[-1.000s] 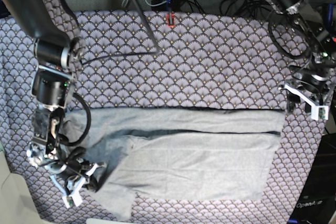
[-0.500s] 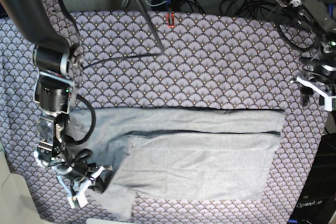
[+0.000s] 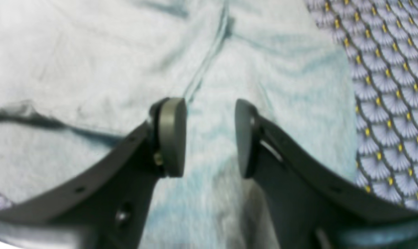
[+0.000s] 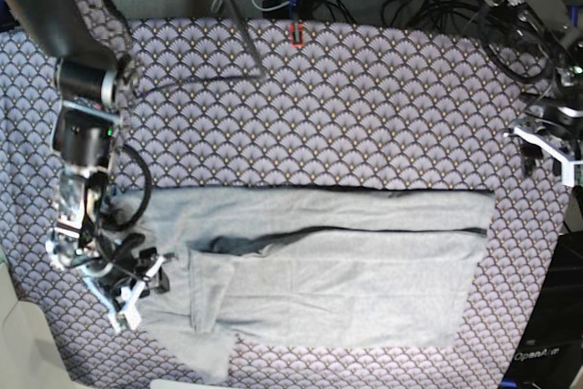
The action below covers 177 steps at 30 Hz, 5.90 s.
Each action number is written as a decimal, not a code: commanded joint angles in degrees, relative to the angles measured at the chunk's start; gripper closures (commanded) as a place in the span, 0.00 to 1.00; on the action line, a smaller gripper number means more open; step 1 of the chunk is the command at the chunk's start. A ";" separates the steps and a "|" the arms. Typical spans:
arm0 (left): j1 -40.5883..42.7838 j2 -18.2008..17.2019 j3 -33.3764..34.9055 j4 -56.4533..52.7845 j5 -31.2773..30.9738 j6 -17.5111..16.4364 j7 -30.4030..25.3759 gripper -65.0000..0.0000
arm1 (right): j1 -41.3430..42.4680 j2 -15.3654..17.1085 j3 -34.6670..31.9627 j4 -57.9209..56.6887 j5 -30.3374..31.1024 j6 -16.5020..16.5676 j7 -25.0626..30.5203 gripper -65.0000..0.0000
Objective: Fold the T-shirt properly
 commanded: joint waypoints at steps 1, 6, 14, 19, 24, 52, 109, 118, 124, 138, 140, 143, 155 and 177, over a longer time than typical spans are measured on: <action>-0.66 -0.79 -0.05 0.81 -0.84 0.15 -1.48 0.48 | 0.61 0.45 -0.06 3.99 1.01 0.60 0.61 0.61; -1.02 -0.79 -0.05 0.55 -0.84 0.15 -1.48 0.48 | -9.32 -1.13 0.03 17.61 1.45 0.60 -3.52 0.61; -2.25 -0.79 0.12 0.90 -0.84 0.15 -1.48 0.48 | -18.64 -5.53 -0.06 23.15 1.10 0.60 -3.87 0.57; -4.27 -1.32 5.93 0.55 -0.31 0.15 -2.10 0.48 | -20.05 -5.44 -0.15 23.68 1.10 0.60 -3.87 0.44; -7.87 -2.20 13.22 -0.86 0.39 0.23 -2.10 0.48 | -24.09 -5.09 -0.06 28.34 1.01 0.60 -3.43 0.49; -23.70 1.58 24.39 -43.50 42.50 1.02 -32.08 1.00 | -47.74 -6.14 8.03 57.17 1.10 0.60 -3.34 0.95; -24.66 0.35 24.21 -44.73 39.78 18.87 -33.13 1.00 | -33.06 -6.49 -15.97 43.63 1.19 0.60 -7.48 0.96; -25.02 0.35 24.39 -44.81 39.95 19.49 -32.96 1.00 | -20.31 -8.60 -17.38 23.33 1.27 0.60 -5.19 0.96; -25.19 0.35 24.39 -45.08 39.86 19.57 -32.96 1.00 | -15.48 -10.01 -17.38 13.57 1.10 0.60 -0.71 0.96; -30.38 -0.79 24.12 -53.96 39.51 19.66 -32.96 1.00 | -5.89 -11.33 -17.47 -4.54 1.01 0.60 6.41 0.96; -30.64 -0.79 24.12 -54.13 39.51 19.66 -32.96 1.00 | -4.22 -11.33 -17.47 -6.74 1.01 0.60 7.56 0.96; -30.64 -0.79 24.12 -54.13 39.51 19.66 -32.96 1.00 | -2.64 -11.33 -17.47 -9.20 1.01 0.60 9.40 0.96; -30.29 -1.14 24.12 -54.31 39.95 19.66 -32.96 1.00 | -0.80 -13.53 -17.47 -15.79 1.01 0.60 13.80 0.95; -32.05 -1.05 24.48 -60.64 39.78 19.66 -33.22 1.00 | 0.26 -13.44 -17.56 -17.03 1.01 0.60 18.90 0.95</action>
